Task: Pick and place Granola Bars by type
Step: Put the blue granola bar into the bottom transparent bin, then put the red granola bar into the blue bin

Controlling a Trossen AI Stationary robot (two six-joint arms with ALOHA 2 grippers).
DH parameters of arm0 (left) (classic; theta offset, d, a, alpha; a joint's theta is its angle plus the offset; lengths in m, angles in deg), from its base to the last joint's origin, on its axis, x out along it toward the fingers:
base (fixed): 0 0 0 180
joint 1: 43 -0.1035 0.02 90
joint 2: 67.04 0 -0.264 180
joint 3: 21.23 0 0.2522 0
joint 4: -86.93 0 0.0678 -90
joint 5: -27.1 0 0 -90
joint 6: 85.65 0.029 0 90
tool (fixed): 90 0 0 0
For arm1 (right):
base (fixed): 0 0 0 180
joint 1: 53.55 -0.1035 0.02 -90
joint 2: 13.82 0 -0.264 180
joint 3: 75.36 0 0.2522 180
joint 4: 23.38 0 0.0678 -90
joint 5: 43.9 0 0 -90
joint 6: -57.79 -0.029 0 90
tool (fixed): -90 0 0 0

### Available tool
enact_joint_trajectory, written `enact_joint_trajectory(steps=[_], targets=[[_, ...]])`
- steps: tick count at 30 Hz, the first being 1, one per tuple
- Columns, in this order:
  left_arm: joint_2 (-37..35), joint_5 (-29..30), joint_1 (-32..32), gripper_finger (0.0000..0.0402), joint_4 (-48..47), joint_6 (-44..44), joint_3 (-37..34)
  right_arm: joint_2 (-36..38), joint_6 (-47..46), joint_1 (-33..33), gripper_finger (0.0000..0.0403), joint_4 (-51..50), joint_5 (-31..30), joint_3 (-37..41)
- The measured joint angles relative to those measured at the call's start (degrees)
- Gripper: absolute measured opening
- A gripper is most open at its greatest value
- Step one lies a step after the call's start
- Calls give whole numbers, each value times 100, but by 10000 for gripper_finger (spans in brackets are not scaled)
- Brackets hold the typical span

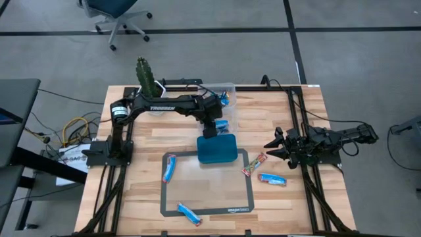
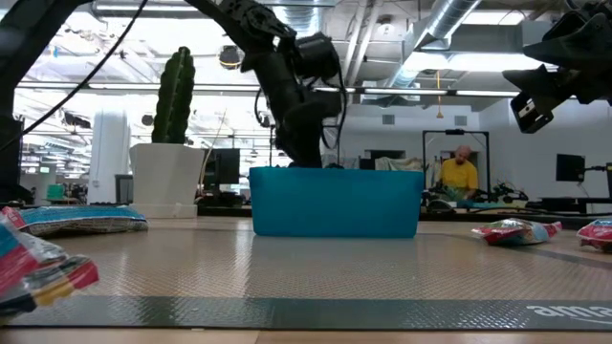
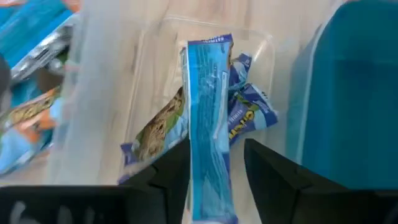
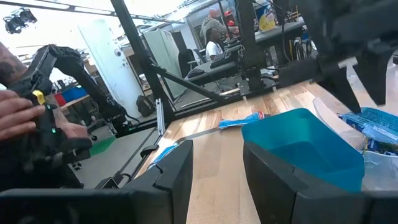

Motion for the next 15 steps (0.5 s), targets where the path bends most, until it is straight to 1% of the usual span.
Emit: enact_joint_trajectory(steps=[6,10,15], targets=[[-634,45,-5,152,-164,-545,0,0,-1,0,133,0,0,0],[-1203,256,-5,152,-387,-820,-5,0,0,-1,134,0,0,0],[-2048,334,88,152,-247,-1088,-400,1,-1,-1,133,0,0,0]])
